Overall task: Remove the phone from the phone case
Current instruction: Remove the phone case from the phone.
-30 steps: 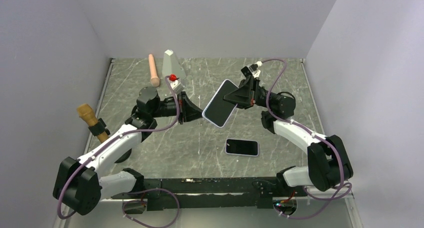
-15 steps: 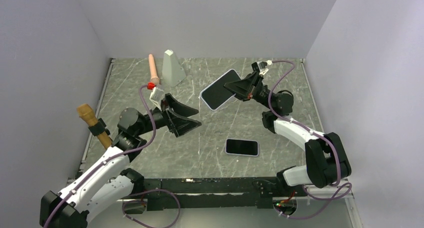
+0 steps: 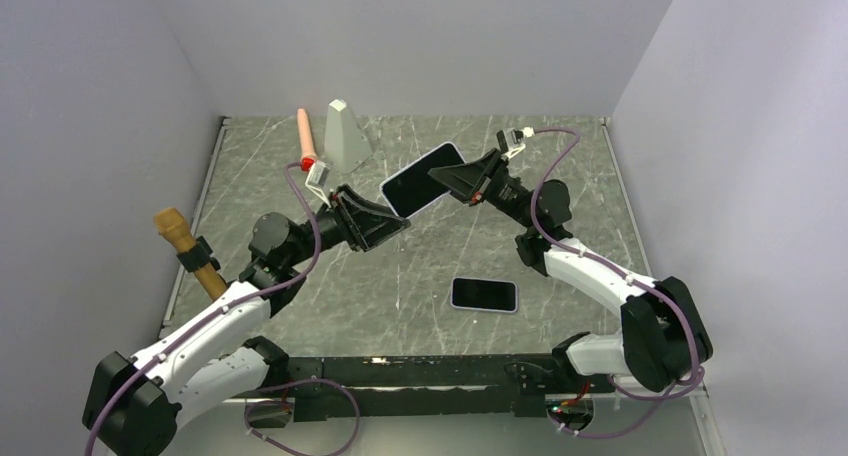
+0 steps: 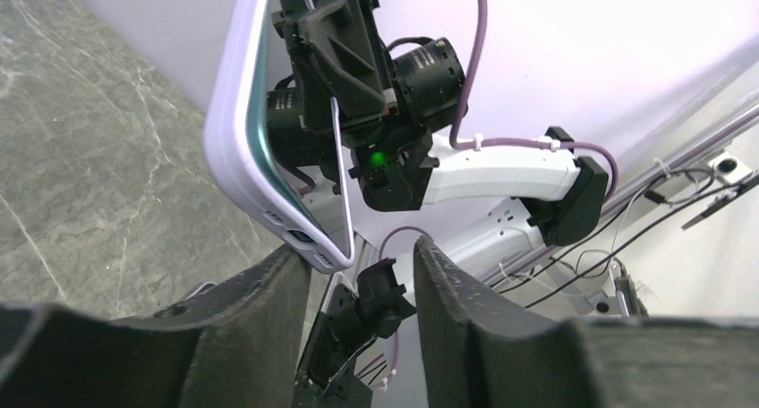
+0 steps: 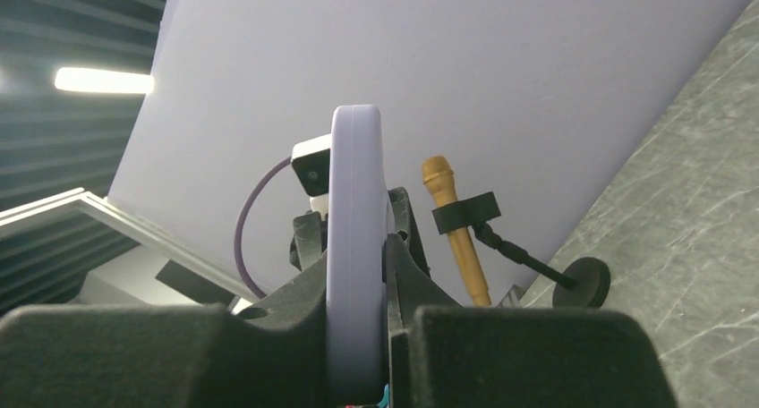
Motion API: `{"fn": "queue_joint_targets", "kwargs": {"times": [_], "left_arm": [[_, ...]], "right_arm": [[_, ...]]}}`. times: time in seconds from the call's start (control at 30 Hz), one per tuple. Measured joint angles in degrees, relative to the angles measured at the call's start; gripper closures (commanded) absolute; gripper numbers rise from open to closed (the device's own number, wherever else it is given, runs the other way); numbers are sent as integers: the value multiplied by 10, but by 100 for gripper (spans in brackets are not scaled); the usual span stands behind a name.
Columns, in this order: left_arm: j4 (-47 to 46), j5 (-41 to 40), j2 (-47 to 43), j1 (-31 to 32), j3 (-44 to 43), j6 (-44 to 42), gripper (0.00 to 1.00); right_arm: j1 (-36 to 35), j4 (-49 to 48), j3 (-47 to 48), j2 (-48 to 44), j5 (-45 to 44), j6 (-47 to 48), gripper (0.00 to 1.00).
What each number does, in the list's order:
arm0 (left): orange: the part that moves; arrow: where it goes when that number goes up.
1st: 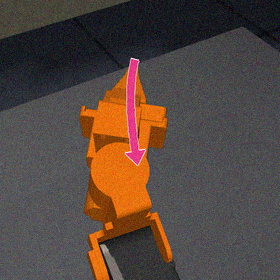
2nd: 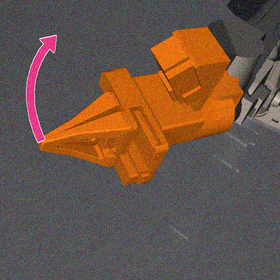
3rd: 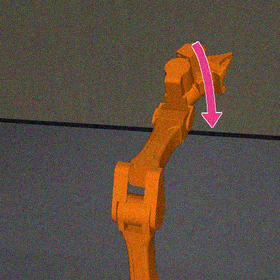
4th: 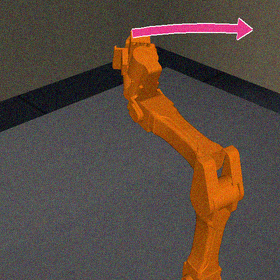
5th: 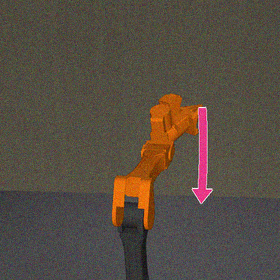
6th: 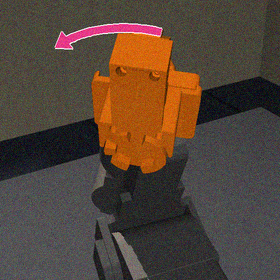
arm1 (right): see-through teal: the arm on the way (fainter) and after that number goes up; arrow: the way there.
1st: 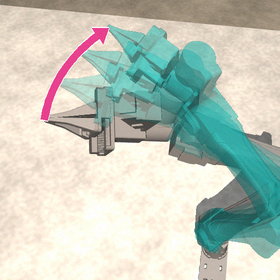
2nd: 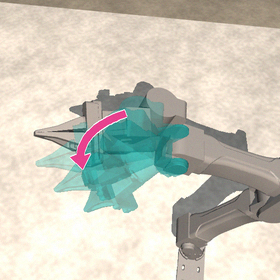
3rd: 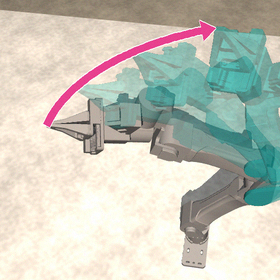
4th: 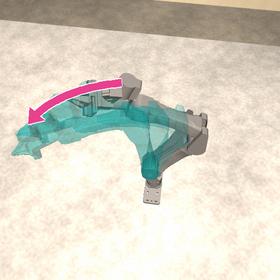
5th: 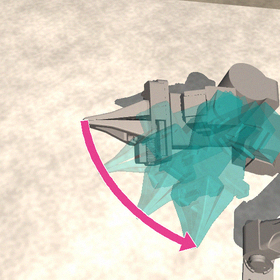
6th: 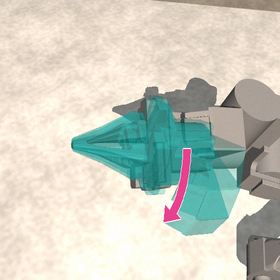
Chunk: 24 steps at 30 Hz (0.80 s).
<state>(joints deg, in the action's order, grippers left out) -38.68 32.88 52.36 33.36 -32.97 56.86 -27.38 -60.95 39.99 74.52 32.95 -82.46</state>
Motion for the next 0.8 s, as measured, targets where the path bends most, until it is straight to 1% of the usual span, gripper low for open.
{"fn": "queue_joint_targets", "kwargs": {"times": [0.13,0.27,0.3,0.37,0.4,0.5,0.57,0.6,0.8], "left_arm": [[-20,-11,11,0,10,15,65],[-27,-13,16,2,11,20,67],[-27,-14,17,2,11,20,70],[-27,-16,17,2,11,20,77],[-27,-18,17,2,11,21,79],[-26,-21,17,2,11,20,92],[-25,-24,16,2,11,18,98],[-25,-25,16,2,11,17,100],[-27,-24,14,3,11,-14,100]], "right_arm": [[-5,14,0,-7,-12,12,100],[-7,13,0,-7,-17,12,100],[-7,13,0,-7,-18,12,100],[-9,13,0,-7,-19,11,100],[-10,12,0,-7,-20,9,100],[-12,9,0,-7,-23,9,100],[-12,8,0,-7,-26,9,100],[-12,8,0,-7,-26,9,100],[-12,-2,2,-6,-24,-10,100]]}}
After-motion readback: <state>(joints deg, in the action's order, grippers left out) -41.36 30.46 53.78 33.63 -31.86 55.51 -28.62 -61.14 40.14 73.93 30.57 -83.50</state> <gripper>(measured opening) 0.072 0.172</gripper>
